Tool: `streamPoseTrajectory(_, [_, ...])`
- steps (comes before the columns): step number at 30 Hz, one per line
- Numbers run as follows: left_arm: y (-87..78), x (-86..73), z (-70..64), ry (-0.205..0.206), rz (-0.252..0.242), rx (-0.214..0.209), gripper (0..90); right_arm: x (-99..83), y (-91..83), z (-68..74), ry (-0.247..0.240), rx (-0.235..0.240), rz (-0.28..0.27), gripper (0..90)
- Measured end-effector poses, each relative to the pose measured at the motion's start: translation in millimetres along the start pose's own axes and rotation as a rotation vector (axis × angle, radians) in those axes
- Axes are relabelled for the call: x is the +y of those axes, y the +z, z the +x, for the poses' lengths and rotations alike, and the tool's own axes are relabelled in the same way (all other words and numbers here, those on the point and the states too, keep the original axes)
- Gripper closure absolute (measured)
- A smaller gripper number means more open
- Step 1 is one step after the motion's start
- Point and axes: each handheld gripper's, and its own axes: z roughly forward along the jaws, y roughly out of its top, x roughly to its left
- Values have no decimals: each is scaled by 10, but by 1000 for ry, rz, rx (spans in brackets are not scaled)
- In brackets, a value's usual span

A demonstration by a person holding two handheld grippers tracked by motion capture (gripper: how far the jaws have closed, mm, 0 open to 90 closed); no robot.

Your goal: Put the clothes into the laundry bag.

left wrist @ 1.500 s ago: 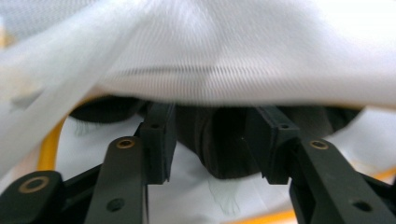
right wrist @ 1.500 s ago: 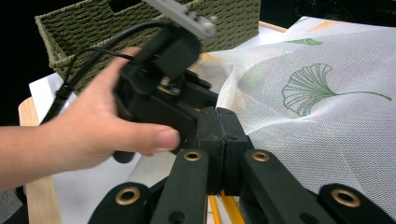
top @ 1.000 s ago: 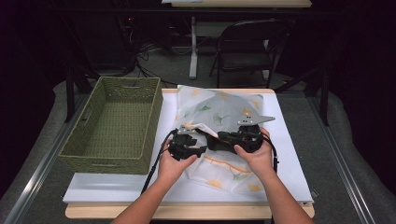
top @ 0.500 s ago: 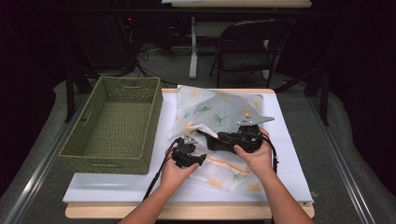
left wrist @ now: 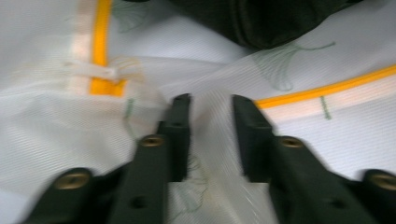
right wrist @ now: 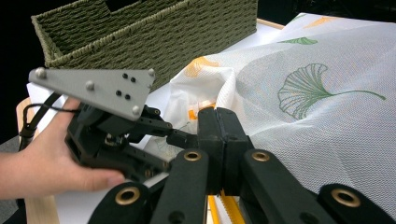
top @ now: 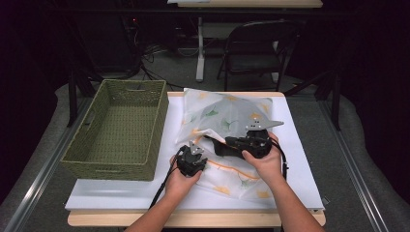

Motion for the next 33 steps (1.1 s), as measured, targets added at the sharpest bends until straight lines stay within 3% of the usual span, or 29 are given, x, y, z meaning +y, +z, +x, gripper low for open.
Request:
streamPoseTrajectory(2, [-35, -28, 57, -18, 3, -37, 827, 0, -3, -6, -1, -1, -1, 900])
streamPoseTrajectory(5, [-101, -47, 70, -23, -3, -70, 879, -2, -4, -14, 3, -3, 0, 900])
streamPoseTrajectory(13, [-435, -49, 16, 14, -37, -131, 885, 0, -11, -5, 1, -6, -1, 900])
streamPoseTrajectory(14, [-558, -76, 18, 23, -46, -131, 885, 3, -24, -3, -2, -6, 0, 900])
streamPoseTrajectory(20, [-880, -251, 120, -1, -66, -161, 885, 7, -50, 20, -4, -8, 3, 900])
streamPoseTrajectory(24, [-992, -387, 178, -30, -81, -178, 885, 10, -64, 49, -5, -6, 5, 900])
streamPoseTrajectory(28, [-1054, -522, 171, -21, -80, -184, 885, -6, -121, 97, -21, -1, 3, 900])
streamPoseTrajectory(33, [-1070, -635, 147, -11, -72, -204, 879, -98, -185, 98, 0, 8, 10, 900])
